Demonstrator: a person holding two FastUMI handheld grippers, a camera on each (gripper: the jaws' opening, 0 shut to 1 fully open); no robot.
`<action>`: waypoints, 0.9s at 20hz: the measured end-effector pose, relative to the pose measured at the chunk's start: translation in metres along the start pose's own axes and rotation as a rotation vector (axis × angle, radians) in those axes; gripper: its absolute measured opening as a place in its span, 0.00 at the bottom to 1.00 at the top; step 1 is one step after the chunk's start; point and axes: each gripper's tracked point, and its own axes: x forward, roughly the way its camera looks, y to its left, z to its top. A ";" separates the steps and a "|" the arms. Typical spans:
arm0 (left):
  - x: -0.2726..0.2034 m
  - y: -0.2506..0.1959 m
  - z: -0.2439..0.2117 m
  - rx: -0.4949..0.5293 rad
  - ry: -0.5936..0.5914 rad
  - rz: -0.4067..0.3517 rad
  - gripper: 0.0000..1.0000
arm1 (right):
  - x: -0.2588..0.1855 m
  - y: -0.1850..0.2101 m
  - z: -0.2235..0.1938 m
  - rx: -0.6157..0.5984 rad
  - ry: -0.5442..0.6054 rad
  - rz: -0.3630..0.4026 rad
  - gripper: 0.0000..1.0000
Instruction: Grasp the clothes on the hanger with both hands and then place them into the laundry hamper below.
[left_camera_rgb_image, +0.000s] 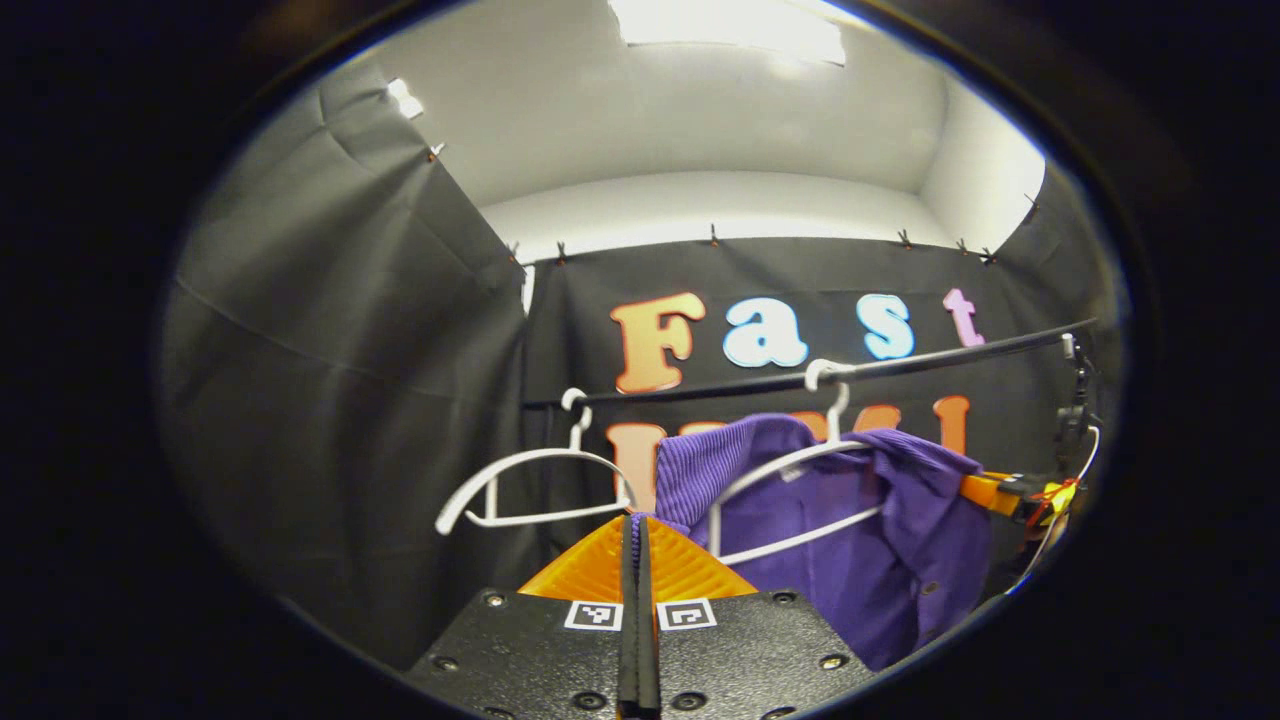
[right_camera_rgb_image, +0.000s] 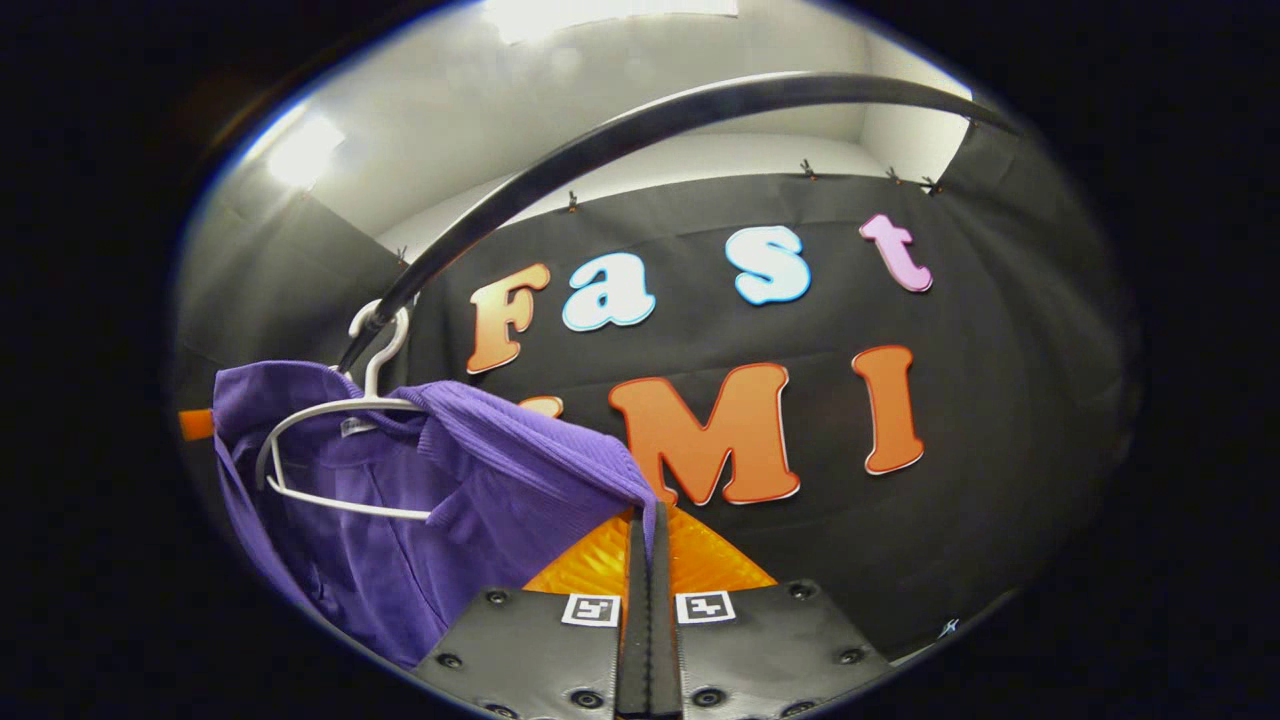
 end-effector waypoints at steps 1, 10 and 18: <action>0.005 0.007 0.002 0.004 -0.002 0.016 0.00 | 0.002 -0.002 0.005 -0.007 -0.022 -0.012 0.07; 0.025 0.012 -0.009 0.035 0.029 0.026 0.00 | 0.020 0.011 -0.038 0.236 0.140 0.131 0.07; 0.063 0.032 -0.031 0.054 0.085 0.040 0.00 | 0.084 -0.002 -0.026 0.602 0.267 0.242 0.07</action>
